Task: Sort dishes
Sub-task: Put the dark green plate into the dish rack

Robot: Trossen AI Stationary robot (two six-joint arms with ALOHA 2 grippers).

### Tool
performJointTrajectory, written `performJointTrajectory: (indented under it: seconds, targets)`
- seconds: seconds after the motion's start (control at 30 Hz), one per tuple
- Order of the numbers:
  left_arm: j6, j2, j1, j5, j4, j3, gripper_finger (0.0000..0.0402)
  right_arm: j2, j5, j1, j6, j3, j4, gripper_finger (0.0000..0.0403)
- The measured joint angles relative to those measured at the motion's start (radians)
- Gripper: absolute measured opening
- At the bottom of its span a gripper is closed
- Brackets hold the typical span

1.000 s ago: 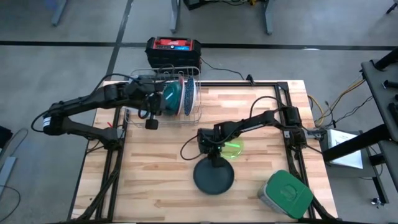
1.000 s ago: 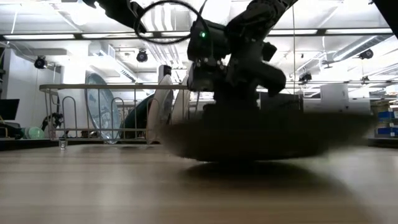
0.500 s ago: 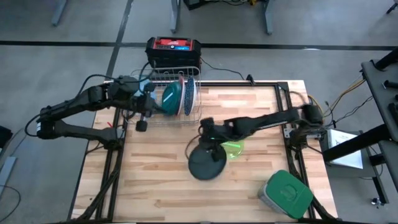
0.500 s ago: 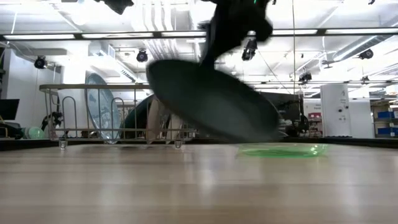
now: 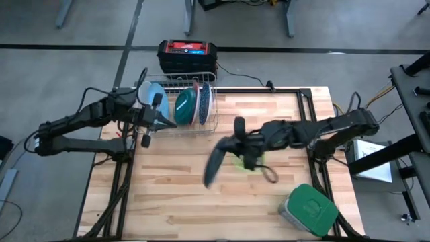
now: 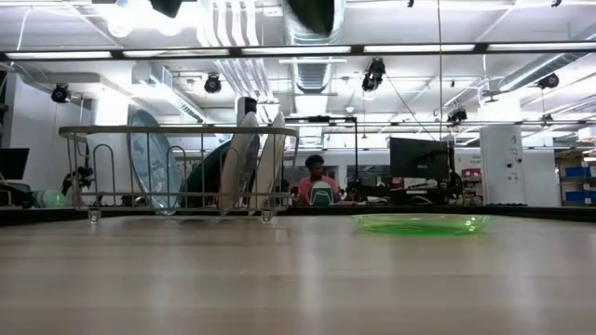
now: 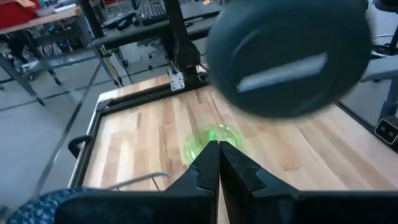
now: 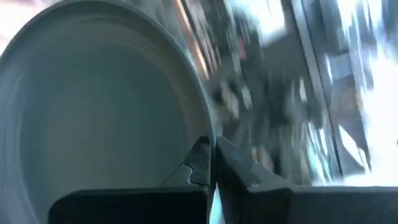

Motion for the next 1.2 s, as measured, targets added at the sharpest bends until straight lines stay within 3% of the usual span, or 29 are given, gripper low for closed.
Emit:
performJointTrajectory:
  seconds: [0.37,0.47,0.53,0.6,0.67,0.83,0.9,1.03,1.2]
  targets:
    - [-0.007,-0.116,0.0,0.0,0.166,-0.218,0.0,-0.09,-1.144,-0.191,-0.078,-0.001,0.117,0.0]
    - [-0.015,-0.147,0.0,0.0,0.194,-0.272,0.0,-0.079,-1.318,-0.24,-0.069,-0.001,0.176,0.0]
    - [-0.015,-0.165,0.0,-0.001,0.195,-0.287,0.0,-0.072,-1.367,-0.258,-0.073,-0.001,0.186,0.0]
    - [-0.013,-0.187,0.0,-0.02,0.172,-0.279,0.0,-0.06,-1.376,-0.266,-0.076,-0.001,0.204,0.0]
    - [-0.02,-0.209,-0.001,-0.081,0.172,-0.247,0.0,-0.043,-1.293,-0.269,-0.076,-0.001,0.252,0.0]
    - [-0.05,-0.278,0.0,-0.193,0.137,-0.158,0.0,0.032,-0.641,-0.272,-0.099,0.001,0.486,0.0]
    - [-0.047,-0.309,0.0,-0.235,0.136,-0.112,0.0,0.076,-0.489,-0.298,-0.144,0.001,0.608,0.0]
    - [-0.047,-0.362,0.0,-0.265,0.135,-0.046,0.0,0.209,-0.476,-0.379,-0.187,0.04,0.838,0.0]
    - [-0.03,-0.431,0.0,-0.266,0.096,-0.021,0.0,0.399,-0.488,-0.476,-0.231,0.204,0.757,0.0]
